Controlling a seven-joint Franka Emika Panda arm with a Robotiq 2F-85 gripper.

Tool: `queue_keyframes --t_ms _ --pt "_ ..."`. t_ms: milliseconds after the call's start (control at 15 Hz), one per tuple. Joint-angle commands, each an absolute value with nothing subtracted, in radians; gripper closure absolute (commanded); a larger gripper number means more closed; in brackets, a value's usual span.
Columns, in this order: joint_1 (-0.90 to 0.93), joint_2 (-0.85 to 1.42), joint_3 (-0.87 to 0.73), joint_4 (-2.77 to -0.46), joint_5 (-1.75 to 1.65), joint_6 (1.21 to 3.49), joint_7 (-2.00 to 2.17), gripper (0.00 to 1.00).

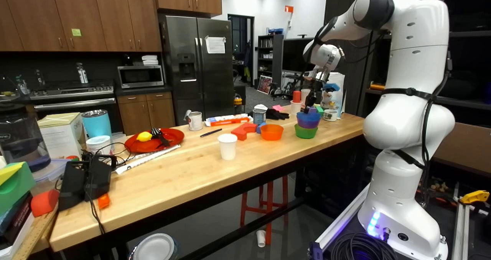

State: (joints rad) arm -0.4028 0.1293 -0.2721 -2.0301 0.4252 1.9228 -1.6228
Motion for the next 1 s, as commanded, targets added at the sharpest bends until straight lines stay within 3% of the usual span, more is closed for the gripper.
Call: queue_keyframes --t_ms 0,600,667,733,933 --pt "-0.389 0.118 -0.285 -2.026 0.381 1.930 -1.534 0.99" --pt "-0.388 0.129 -0.281 -2.015 0.341 1.926 -1.484 0.99" --pt "-0.388 0.130 -0.281 -2.013 0.340 1.925 -1.482 0.70" --pt "-0.388 0.130 -0.281 -2.012 0.336 1.924 -1.480 0.69" --pt "-0.387 0.131 -0.280 -2.008 0.325 1.921 -1.472 0.53"
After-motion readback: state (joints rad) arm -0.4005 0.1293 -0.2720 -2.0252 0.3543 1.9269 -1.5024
